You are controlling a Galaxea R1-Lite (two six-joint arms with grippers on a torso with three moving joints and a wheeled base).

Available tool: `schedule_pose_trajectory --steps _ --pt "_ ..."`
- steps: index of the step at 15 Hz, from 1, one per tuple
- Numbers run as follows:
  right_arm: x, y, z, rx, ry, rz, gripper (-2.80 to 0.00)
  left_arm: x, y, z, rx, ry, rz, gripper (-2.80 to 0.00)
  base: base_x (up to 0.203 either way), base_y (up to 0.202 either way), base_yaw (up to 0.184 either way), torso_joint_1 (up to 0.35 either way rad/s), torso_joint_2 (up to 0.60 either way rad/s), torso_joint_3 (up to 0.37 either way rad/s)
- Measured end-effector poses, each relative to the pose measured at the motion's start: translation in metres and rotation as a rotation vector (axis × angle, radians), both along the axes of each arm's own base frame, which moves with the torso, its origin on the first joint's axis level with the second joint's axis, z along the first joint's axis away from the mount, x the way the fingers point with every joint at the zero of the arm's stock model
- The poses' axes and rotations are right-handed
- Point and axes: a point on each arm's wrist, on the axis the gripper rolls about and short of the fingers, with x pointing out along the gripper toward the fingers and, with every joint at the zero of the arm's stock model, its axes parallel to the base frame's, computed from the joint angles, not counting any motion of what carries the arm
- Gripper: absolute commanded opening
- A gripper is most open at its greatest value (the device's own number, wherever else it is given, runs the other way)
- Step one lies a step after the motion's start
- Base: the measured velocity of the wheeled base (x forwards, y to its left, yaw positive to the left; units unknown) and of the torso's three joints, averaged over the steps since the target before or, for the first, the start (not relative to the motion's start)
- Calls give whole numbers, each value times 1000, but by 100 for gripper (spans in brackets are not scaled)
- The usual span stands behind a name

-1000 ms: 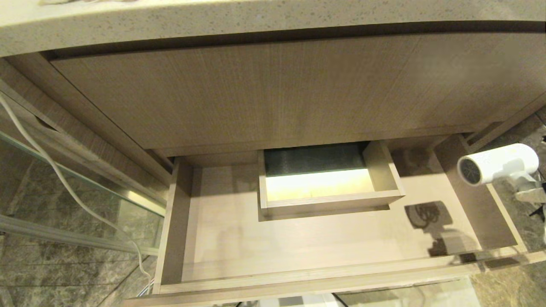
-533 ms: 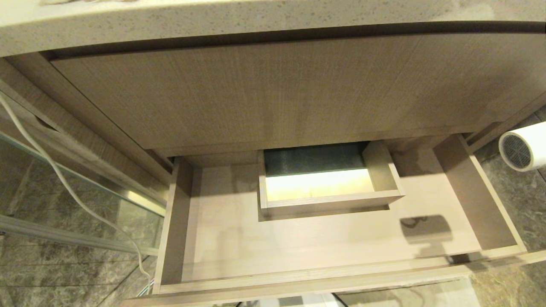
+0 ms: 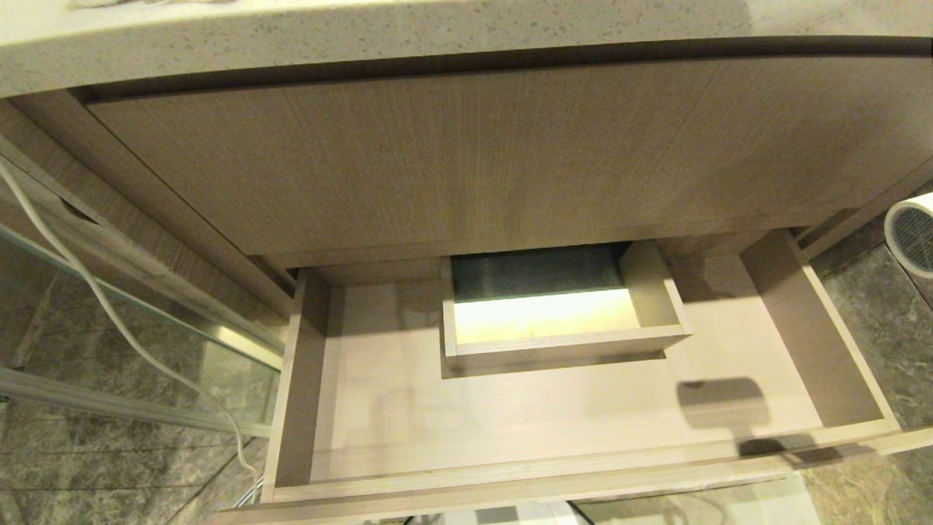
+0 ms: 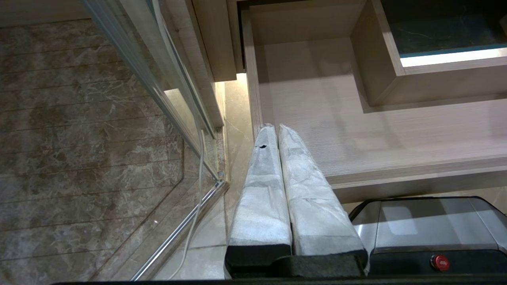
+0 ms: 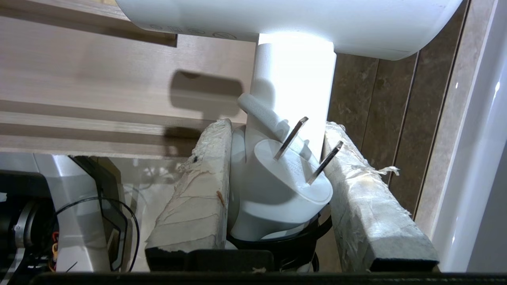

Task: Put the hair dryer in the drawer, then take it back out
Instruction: Place it on the countertop

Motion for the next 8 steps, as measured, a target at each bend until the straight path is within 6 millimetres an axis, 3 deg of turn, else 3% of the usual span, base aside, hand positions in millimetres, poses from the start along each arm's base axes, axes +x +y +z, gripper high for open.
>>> schedule_pose_trajectory --steps 2,5,8 --pt "-12 7 -2 -2 -4 3 -280 0 0 0 0 1 0 -280 0 0 0 107 -130 -34" --pt "-24 15 -1 -24 -37 2 -280 0 0 0 0 0 0 -280 0 0 0 249 -417 -153" --pt "-29 19 0 -33 -51 1 -280 0 0 0 0 0 0 -280 0 0 0 81 -479 -197"
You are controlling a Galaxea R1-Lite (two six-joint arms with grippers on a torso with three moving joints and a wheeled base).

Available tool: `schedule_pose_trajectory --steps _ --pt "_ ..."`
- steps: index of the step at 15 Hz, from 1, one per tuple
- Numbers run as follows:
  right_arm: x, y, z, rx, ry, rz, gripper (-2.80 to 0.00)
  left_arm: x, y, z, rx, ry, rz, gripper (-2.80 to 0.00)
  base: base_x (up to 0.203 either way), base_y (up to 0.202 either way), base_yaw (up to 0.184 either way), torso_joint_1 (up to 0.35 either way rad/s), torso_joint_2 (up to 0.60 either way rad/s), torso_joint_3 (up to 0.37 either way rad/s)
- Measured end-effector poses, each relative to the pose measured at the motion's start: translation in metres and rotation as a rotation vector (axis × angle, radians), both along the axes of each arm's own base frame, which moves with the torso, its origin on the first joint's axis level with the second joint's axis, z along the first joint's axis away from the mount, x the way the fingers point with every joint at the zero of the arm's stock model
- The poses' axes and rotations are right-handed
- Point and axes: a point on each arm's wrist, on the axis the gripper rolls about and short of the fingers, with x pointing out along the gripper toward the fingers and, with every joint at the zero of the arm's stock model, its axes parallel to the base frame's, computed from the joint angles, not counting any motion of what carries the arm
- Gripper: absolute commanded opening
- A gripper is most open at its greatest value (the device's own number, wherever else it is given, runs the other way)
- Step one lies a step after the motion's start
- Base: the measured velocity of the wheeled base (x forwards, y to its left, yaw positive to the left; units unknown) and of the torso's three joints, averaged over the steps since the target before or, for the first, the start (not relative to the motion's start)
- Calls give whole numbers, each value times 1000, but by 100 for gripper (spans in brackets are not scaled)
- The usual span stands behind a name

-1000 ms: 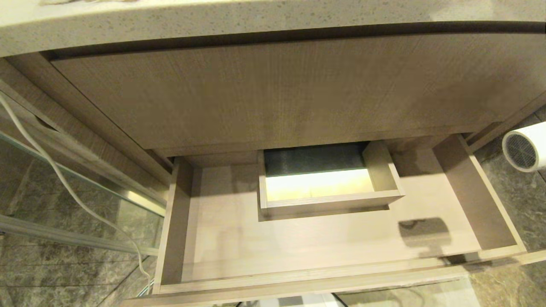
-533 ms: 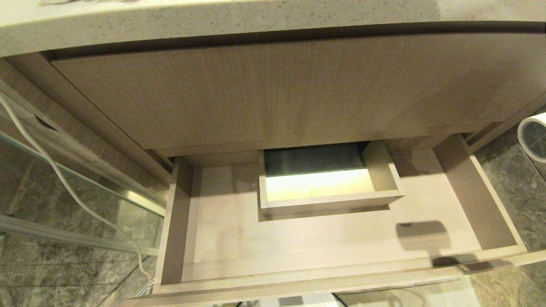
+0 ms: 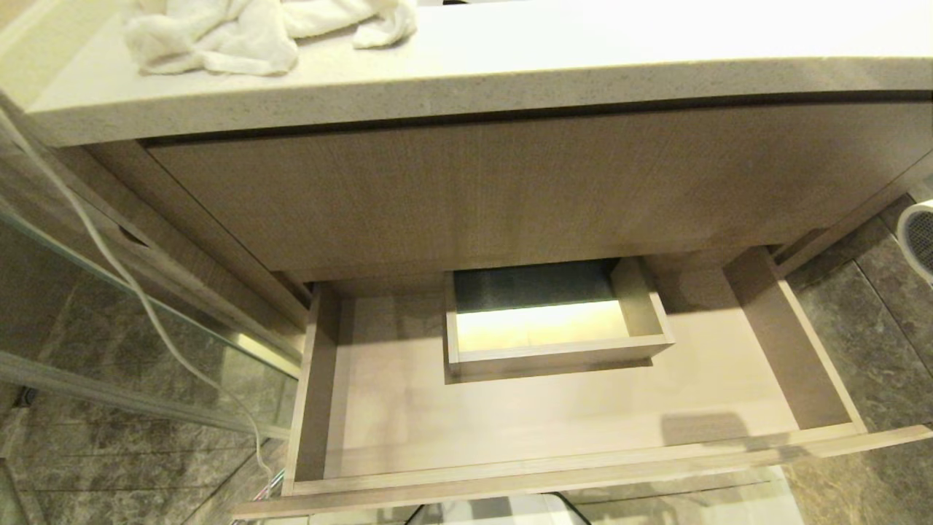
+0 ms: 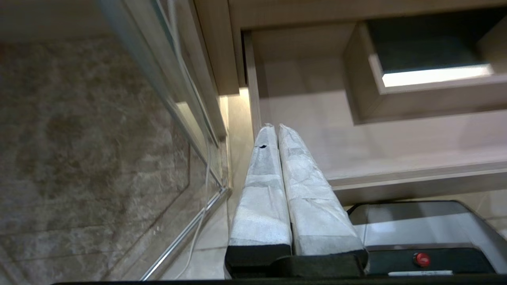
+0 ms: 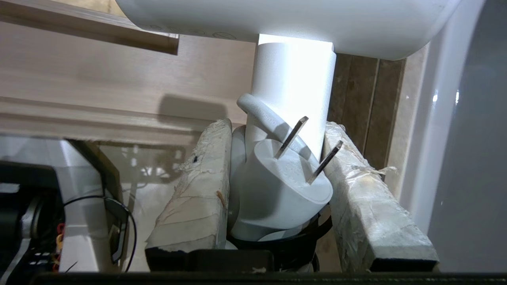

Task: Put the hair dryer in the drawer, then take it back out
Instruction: Place it on the countertop

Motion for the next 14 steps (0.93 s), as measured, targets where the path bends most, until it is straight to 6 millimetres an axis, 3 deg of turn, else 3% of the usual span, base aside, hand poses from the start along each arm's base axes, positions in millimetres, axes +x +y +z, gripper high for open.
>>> schedule_pose_trajectory --steps 14 --pt "-13 8 9 -37 -65 -12 -280 0 0 0 0 -1 0 -280 0 0 0 349 -547 -240"
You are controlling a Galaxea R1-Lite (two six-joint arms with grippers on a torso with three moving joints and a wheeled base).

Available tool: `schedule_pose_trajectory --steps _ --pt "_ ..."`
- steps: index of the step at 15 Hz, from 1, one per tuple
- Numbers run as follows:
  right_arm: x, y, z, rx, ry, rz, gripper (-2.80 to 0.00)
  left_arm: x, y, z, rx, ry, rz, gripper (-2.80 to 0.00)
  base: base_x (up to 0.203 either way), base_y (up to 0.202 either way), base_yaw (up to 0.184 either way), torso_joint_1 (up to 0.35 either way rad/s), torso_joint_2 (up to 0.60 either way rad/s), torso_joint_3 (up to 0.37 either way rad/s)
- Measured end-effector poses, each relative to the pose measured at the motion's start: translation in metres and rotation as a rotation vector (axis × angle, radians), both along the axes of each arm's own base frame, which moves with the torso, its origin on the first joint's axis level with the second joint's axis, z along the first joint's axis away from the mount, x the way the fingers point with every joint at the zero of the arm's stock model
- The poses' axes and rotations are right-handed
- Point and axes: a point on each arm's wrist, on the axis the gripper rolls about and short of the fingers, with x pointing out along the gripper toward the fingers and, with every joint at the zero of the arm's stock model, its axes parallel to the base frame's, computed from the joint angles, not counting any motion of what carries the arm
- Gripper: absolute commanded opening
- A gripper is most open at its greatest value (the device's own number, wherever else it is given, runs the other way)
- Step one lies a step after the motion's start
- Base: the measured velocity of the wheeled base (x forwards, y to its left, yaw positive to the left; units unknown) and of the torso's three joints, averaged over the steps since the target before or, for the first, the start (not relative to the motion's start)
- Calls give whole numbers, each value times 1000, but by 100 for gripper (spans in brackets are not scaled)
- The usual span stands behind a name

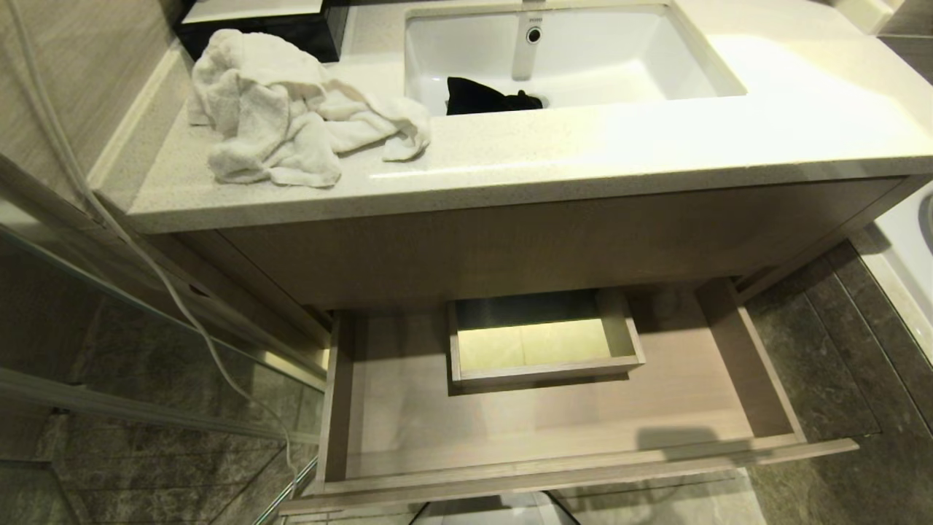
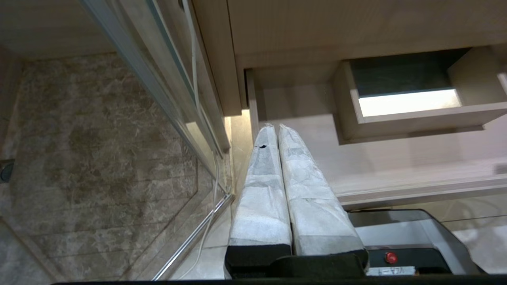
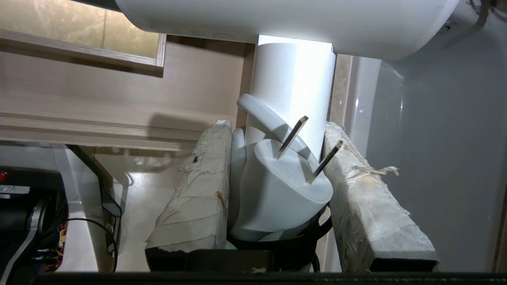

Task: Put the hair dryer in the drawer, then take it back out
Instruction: Place it on the countertop

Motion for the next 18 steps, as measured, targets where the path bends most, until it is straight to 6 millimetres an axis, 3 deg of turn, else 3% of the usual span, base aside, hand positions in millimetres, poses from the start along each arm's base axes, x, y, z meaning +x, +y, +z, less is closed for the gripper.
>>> schedule_pose_trajectory --steps 7,18 --pt "4 -3 4 -10 -16 -1 -280 0 0 0 0 1 0 -280 0 0 0 234 -434 -201" --pt "44 -28 8 17 35 7 -280 0 0 0 0 1 0 -280 0 0 0 29 -8 23"
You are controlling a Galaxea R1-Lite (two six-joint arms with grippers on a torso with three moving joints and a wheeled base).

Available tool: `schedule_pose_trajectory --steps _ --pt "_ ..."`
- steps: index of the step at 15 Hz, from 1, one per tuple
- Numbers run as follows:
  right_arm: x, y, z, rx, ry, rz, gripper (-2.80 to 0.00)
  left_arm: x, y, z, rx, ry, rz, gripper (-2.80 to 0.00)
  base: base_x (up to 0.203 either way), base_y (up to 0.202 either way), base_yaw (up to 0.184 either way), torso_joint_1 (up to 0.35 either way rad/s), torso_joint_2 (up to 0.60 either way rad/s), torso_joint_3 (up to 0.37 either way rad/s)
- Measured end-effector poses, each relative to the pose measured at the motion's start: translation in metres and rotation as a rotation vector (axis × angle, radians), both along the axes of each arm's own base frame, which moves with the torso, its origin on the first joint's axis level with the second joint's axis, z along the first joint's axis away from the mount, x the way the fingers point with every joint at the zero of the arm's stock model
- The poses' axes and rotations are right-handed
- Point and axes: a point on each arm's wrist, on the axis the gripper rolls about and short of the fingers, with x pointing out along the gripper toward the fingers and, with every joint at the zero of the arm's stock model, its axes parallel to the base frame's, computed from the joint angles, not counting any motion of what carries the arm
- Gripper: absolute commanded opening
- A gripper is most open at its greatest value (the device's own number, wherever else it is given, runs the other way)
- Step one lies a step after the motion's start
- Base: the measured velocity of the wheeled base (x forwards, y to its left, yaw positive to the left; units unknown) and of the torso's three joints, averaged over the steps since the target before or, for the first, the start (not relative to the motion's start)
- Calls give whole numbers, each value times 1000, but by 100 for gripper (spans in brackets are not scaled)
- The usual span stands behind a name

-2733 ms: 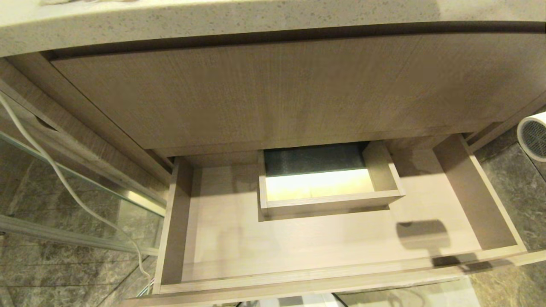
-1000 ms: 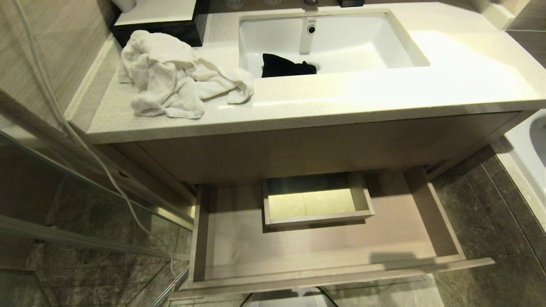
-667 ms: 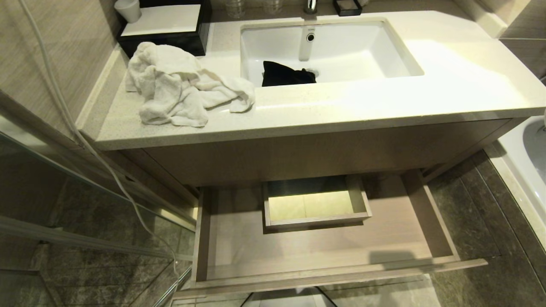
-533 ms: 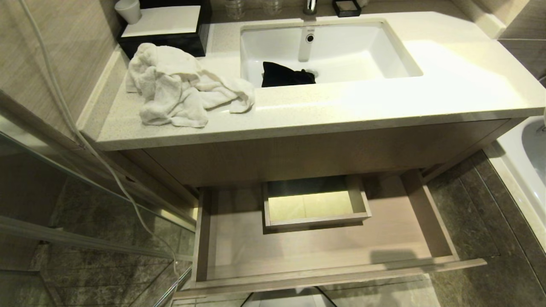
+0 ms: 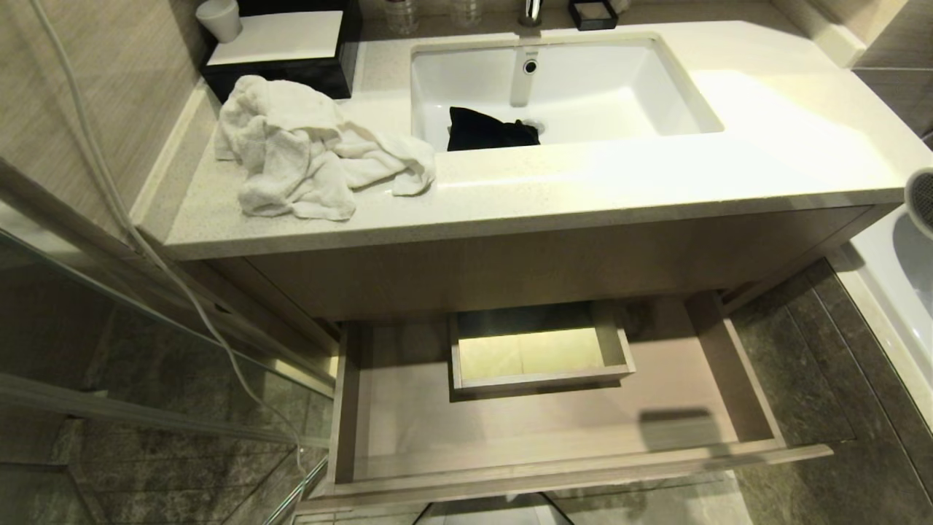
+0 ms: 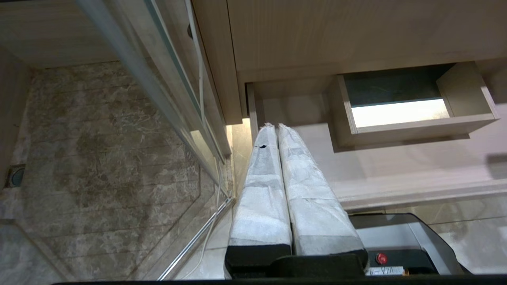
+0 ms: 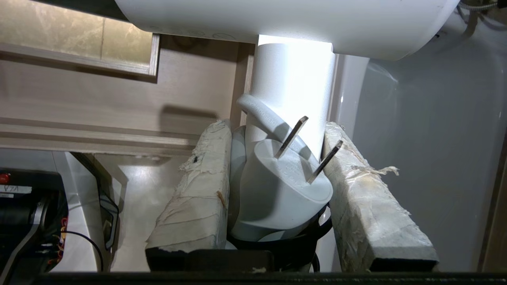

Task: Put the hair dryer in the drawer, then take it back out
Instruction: Place it on the countertop

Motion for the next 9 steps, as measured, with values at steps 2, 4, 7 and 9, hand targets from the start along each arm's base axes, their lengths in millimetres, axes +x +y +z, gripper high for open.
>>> schedule_pose_trajectory --steps 2,4,7,9 --pt "3 -2 -1 7 9 2 -280 0 0 0 0 0 0 -280 0 0 0 228 23 244" --pt "6 -4 -1 9 12 1 -280 0 0 0 0 0 0 -280 0 0 0 267 12 259" --pt "9 -6 -2 13 20 0 -280 0 0 0 0 0 0 -280 0 0 0 288 -17 255" --pt "12 -8 0 9 14 -1 -280 0 0 0 0 0 0 -280 0 0 0 302 -52 242"
